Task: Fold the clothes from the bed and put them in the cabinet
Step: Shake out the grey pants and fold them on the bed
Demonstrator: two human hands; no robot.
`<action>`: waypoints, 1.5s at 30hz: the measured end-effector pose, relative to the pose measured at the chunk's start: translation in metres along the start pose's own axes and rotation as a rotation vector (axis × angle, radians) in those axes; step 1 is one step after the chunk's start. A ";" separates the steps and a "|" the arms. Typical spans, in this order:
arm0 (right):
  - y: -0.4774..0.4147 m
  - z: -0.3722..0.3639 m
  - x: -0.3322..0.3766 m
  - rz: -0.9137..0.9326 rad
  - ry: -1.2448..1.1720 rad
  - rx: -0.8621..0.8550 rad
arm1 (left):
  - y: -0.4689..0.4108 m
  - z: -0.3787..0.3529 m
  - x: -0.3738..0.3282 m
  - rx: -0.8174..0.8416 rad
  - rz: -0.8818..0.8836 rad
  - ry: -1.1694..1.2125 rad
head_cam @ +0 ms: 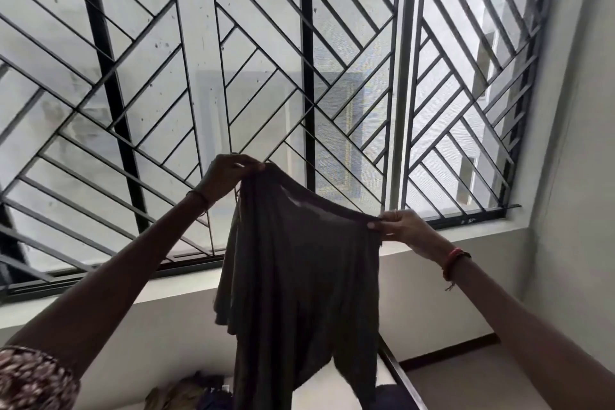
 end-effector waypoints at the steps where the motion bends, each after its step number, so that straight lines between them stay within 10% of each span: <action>1: -0.002 0.003 0.003 0.029 -0.025 -0.031 | 0.001 0.001 0.007 0.004 0.028 -0.015; 21: 0.011 0.009 0.069 0.143 -0.158 0.086 | 0.036 -0.004 0.051 0.501 0.179 0.253; 33: -0.018 -0.025 -0.013 -0.050 -0.066 -0.413 | 0.052 -0.099 0.074 0.258 0.573 0.771; 45: -0.043 -0.103 -0.007 0.048 -0.125 -0.402 | 0.047 -0.142 0.034 0.311 0.355 0.590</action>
Point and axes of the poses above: each hand's wrist, its own y-axis away from the middle knuckle, its own z-axis out of the back of the hand, x = y × z, the point moved 4 cm from there along -y, towards the middle knuckle, and after that the axes turned 15 degrees about x, right-handed, at the moved point
